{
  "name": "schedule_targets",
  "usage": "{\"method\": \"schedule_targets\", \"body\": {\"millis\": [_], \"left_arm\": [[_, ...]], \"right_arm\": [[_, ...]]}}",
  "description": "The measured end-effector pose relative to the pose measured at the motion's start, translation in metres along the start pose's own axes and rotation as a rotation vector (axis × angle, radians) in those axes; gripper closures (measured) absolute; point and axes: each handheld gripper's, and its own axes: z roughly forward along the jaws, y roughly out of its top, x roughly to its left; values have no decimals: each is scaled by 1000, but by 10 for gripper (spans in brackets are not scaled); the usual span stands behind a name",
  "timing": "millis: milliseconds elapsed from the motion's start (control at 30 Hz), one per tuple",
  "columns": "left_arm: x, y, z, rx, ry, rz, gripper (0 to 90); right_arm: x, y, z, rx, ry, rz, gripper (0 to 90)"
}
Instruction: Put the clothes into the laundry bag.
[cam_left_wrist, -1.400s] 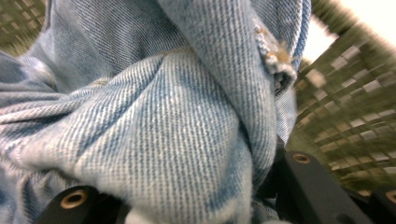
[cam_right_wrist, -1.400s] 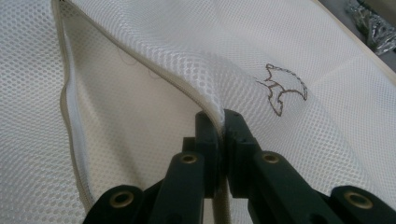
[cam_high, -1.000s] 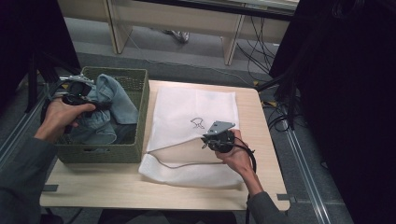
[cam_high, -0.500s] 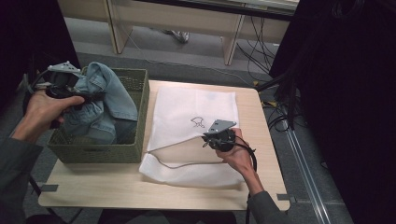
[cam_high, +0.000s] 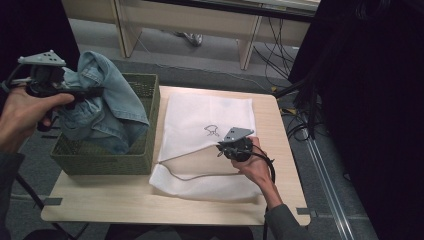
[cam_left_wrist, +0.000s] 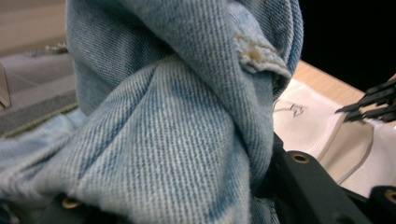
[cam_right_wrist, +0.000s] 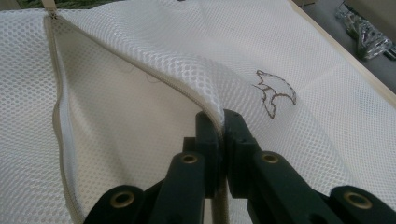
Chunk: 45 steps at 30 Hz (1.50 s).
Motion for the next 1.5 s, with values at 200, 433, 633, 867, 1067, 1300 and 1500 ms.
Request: {"method": "schedule_targets", "body": {"millis": [200,433,633,867,1067,1300,1500], "left_arm": [[-12,11,-14,-33,-34,19,661],[-28,29,-39,-122,-80,77,662],[-50,45,-56,-151,-123,108,662],[-88,61,-70,-174,-275,138,661],[-120,61,-63,-161,-428,173,661],[-155,44,-24,-102,-548,189,660],[-175,36,4,-93,-629,193,660]], "right_arm": [[-2,3,-1,0,0,-3,866],[-3,6,-2,-6,-3,-7,867],[-3,6,-1,-6,-2,-4,867],[-3,6,-2,-1,-1,15,867],[-5,6,-3,-10,7,11,867],[-7,6,-6,-16,21,29,867],[-10,6,-10,-36,19,28,867]]}}
